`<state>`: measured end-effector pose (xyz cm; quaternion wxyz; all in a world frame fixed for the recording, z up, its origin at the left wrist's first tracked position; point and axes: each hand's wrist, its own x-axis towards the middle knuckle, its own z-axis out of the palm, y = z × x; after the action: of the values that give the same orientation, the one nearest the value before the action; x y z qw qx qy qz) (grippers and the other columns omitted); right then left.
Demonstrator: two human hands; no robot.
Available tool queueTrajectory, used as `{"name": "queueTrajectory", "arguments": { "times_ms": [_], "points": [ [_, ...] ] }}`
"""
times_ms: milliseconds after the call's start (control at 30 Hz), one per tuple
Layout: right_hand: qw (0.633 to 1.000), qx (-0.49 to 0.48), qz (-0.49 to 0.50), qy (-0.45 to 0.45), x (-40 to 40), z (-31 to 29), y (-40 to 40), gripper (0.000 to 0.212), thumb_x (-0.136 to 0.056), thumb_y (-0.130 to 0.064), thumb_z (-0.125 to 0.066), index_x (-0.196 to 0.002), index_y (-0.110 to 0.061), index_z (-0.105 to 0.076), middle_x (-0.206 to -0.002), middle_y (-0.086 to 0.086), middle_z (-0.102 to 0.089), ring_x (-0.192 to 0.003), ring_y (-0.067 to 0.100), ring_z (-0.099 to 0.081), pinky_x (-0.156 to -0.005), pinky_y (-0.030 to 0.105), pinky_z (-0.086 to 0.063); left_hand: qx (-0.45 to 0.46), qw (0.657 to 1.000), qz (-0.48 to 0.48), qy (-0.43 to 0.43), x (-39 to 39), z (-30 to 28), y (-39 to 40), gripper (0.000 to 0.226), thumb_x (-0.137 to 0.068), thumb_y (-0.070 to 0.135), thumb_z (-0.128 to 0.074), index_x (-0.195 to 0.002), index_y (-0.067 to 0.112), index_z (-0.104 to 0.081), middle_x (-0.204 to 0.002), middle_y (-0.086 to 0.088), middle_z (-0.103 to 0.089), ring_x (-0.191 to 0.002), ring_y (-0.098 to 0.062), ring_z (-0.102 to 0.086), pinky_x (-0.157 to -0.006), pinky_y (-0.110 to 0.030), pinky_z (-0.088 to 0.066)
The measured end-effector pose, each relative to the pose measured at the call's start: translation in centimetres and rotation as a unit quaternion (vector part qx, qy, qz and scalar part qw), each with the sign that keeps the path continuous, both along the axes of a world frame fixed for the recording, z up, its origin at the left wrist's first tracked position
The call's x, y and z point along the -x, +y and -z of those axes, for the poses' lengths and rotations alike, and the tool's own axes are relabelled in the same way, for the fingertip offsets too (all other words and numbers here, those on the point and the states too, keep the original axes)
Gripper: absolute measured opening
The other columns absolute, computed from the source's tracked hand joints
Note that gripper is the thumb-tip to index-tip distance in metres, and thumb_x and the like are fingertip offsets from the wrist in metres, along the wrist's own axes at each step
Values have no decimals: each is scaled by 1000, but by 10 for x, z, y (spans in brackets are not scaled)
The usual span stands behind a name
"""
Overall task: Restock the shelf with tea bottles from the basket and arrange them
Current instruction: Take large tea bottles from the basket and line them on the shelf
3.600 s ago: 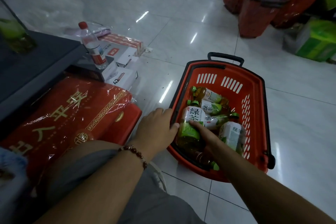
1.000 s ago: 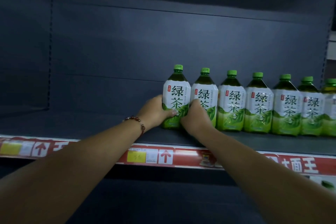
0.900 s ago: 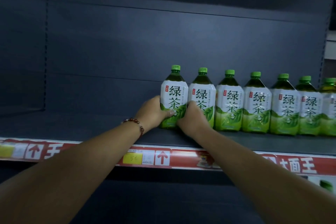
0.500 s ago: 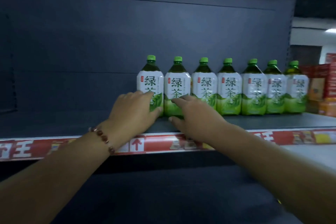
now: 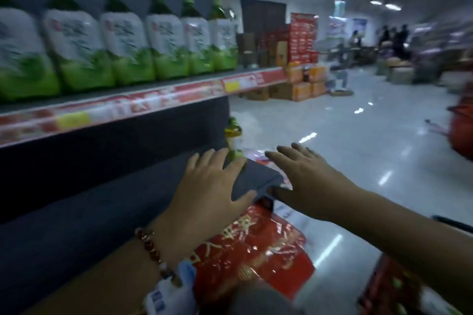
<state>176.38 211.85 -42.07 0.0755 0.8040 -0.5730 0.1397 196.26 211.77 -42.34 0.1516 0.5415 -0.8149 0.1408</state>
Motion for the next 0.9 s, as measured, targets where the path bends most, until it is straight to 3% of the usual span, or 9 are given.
{"name": "queueTrajectory", "arguments": {
  "times_ms": [133,333,433,667,900],
  "points": [
    [989,-97,115,-7,91,81,23,76,-95,-57,-48,-156,-27,-13,-163,2,-19,-150,27,-14,-121,38,-11,-95,991,91,-17,96,71,-10,71,-93,67,-40,-155,37,-23,-163,-1,-21,-149,-23,-18,-121,-41,-10],
    [938,-217,265,-55,204,192,70,81,-94,-55,-52,-157,-27,-9,-164,4,-15,-151,29,-10,-121,44,-10,-197,961,191,-41,221,162,-7,68,-94,63,-43,-154,35,-26,-163,-3,-21,-149,-24,-17,-119,-39,-14],
    [904,-269,324,-81,246,246,87,80,-93,-54,-53,-156,-26,-13,-162,6,-20,-150,30,-15,-122,48,-15,-240,942,228,-63,273,196,-2,66,-95,63,-43,-151,31,-32,-158,-6,-30,-145,-26,-25,-117,-42,-20],
    [844,-331,407,-111,295,340,99,83,-89,-52,-60,-155,-25,-17,-158,9,-30,-145,33,-29,-116,49,-26,-280,914,278,-96,337,262,1,61,-95,60,-47,-146,28,-38,-147,-3,-42,-137,-25,-37,-114,-46,-32],
    [841,-354,408,-32,296,389,84,73,-93,-47,-54,-152,-19,-21,-158,13,-28,-149,32,-20,-120,53,-11,-275,898,322,-120,349,289,0,58,-96,55,-48,-145,25,-40,-146,-6,-44,-136,-27,-39,-113,-48,-34]
  ]
}}
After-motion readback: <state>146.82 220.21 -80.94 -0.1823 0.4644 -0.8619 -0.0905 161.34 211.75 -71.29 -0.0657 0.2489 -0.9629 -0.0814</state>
